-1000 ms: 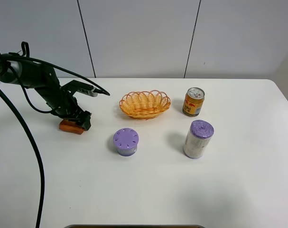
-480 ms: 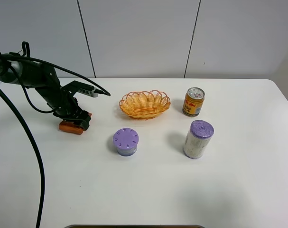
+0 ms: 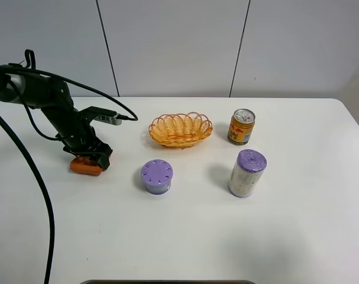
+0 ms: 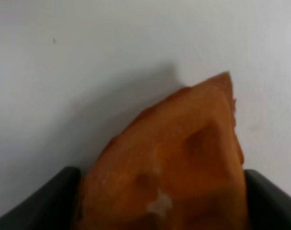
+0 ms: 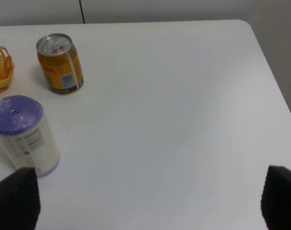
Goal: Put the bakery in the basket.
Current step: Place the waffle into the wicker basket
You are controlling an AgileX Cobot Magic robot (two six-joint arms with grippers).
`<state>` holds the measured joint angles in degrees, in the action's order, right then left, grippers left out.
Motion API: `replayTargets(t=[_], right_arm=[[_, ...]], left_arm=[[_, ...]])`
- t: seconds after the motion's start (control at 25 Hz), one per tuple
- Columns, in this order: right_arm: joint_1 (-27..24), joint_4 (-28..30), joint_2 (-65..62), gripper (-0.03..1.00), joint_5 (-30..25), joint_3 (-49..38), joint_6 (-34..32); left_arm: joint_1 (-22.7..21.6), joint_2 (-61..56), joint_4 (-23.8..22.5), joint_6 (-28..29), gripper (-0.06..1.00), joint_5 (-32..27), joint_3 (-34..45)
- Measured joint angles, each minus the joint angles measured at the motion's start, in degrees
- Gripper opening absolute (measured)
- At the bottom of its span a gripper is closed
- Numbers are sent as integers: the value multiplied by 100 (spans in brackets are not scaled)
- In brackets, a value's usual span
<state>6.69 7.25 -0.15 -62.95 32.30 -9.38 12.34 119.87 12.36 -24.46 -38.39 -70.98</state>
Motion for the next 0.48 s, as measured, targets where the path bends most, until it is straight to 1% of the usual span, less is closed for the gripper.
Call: replayTargets(t=[0.16,0.32,0.48], right_arm=[[0,0,0,91,0,0,0],[0,0,0,91,0,0,0],[0,0,0,91,0,0,0]], left_arm=[[0,-240,-12,89,65,-360,-181],[10,-315,-24,253,65,-822,-646],[122,-315,-47,572,65,-1213,-1181]])
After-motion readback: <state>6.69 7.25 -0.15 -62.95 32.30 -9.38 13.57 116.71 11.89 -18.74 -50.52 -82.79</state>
